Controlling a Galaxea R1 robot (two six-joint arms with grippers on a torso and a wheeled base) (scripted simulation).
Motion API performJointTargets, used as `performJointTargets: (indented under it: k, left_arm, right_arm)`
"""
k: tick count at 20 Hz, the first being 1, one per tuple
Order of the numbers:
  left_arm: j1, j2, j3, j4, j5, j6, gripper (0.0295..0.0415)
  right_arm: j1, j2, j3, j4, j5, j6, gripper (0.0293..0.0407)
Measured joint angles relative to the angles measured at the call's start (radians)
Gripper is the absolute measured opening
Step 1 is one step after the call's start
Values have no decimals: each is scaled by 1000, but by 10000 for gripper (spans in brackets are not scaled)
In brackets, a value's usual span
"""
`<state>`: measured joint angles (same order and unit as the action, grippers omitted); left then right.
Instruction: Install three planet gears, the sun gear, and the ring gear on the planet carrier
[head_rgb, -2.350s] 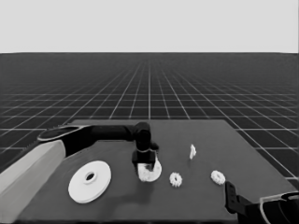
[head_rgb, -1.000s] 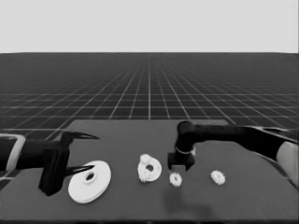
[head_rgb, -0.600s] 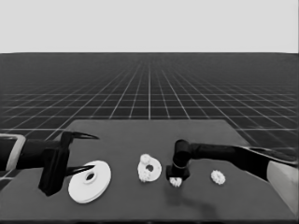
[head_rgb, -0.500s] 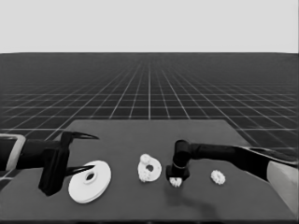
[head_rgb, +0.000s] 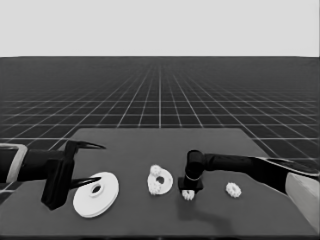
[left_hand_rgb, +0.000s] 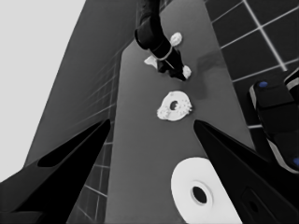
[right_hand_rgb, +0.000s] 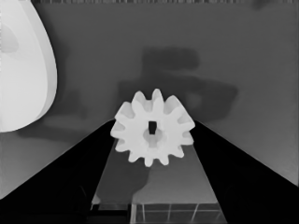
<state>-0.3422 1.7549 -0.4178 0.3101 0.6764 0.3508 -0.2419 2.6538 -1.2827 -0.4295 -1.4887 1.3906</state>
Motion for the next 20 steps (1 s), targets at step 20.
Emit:
performJointTargets:
  k: [20]
  left_arm:
    - [0, 0, 0, 0, 0, 0, 385]
  right_arm:
    - [251, 263, -293, 250, -42, -45, 312]
